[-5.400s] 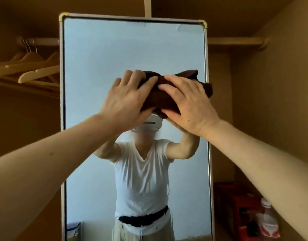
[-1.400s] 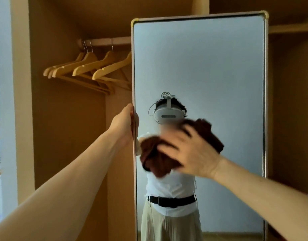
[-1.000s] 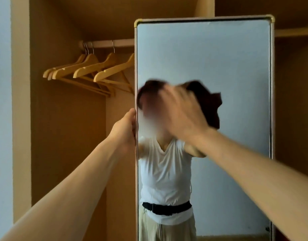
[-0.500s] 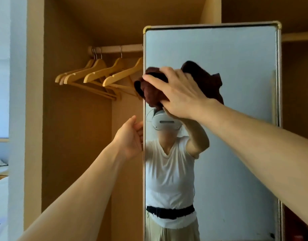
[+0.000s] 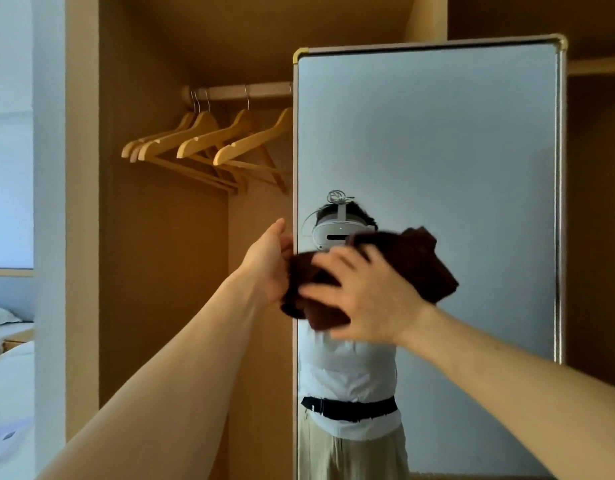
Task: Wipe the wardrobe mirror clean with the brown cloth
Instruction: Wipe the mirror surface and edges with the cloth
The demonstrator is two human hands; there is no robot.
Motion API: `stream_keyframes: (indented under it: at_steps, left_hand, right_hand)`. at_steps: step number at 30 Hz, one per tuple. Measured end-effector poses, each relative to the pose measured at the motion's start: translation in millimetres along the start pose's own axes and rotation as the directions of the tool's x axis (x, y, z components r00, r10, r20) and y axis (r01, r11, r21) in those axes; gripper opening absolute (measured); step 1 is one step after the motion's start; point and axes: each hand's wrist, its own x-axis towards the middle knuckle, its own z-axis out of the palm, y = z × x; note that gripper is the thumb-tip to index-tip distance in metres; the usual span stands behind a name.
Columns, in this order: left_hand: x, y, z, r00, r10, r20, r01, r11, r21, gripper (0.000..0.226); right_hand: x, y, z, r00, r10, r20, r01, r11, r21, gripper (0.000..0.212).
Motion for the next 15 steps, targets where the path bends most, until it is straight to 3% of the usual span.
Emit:
stream_keyframes:
  at_steps: [2,4,9,12,15]
  left_hand:
    - [5.6,-2.5,-1.5,1.000,0.017,0.001,-0.017,1.000,-0.015,0.047]
    - [8.9,-3.6,-6.5,1.000,0.013,0.014,-0.013,1.000,-0.013,0.051]
    - [7.5,-3.4,-14.7,0.998,0.001,0.061,0.000,1.000,-0.005,0.062]
    - [3.4,-2.4,-10.1,0.999,0.022,0.024,-0.021,0.999,-0.049,0.053]
    - [-3.2,0.3,-6.8,1.000,0.002,-0.012,-0.003,0.998,-0.057,0.058]
  right_hand:
    - [27.2,27.6,-14.8,0.981,0.176,-0.079,-0.177,0.984,-0.004,0.063]
    - [54.6,55.6,-31.0,0.919,0.360,-0.163,-0.361,0.932,0.026,0.065]
    - [76.3,53.6,-30.4,0.802,0.529,-0.277,-0.536,0.842,0.054,0.064]
    - [48.5,10.2,-7.5,0.880,0.405,-0.248,-0.403,0.913,0.063,0.065]
    - [-0.7,-15.2,10.5,0.982,0.134,-0.133,-0.134,0.991,0.014,0.061]
